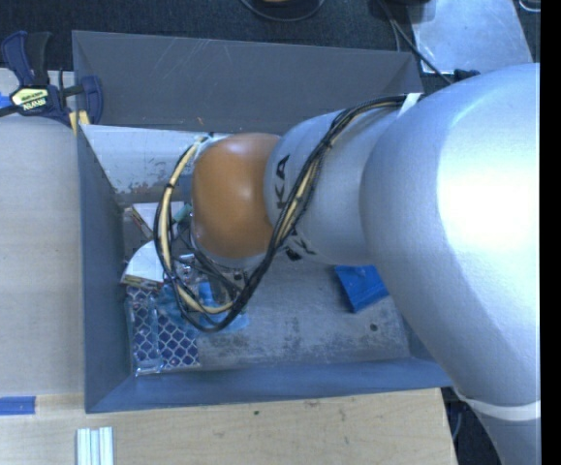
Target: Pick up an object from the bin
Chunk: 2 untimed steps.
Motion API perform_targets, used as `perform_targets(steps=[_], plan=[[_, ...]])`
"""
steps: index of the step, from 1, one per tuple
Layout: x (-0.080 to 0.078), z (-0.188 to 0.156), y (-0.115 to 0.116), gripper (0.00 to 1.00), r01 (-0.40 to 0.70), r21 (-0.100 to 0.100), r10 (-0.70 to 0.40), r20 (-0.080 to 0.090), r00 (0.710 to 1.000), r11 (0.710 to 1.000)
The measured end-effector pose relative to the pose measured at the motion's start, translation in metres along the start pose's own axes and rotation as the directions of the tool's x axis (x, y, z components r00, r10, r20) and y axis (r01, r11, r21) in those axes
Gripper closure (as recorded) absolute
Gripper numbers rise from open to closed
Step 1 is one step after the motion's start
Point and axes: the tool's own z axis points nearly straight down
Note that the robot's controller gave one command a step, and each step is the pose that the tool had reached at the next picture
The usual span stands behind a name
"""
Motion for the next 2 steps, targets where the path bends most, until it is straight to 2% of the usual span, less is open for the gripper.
perform_targets(steps=[2], plan=[[0.0001, -0.0037, -0.0001, 1.00, 0.000, 0.000, 0.000, 0.000, 1.000, 1.000]])
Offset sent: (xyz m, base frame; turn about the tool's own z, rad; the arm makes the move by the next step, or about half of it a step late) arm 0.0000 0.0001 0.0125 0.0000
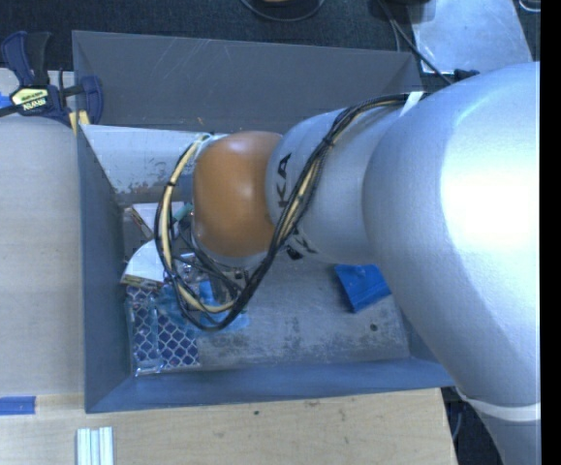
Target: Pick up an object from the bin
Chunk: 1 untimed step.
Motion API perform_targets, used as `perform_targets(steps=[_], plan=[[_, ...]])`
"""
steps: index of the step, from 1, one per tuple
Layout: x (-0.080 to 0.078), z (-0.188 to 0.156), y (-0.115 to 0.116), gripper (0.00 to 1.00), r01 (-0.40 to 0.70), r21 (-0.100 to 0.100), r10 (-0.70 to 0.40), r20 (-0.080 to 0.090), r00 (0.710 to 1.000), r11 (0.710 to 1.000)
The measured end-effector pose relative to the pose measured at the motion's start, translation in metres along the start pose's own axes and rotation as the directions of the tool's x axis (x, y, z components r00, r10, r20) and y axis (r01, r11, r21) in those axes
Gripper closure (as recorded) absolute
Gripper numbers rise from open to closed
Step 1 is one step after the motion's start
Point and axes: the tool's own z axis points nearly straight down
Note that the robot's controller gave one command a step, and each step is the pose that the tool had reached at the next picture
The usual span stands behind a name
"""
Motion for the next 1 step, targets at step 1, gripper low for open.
perform_targets(steps=[1], plan=[[0.0006, -0.0073, -0.0003, 1.00, 0.000, 0.000, 0.000, -0.002, 1.000, 1.000]])
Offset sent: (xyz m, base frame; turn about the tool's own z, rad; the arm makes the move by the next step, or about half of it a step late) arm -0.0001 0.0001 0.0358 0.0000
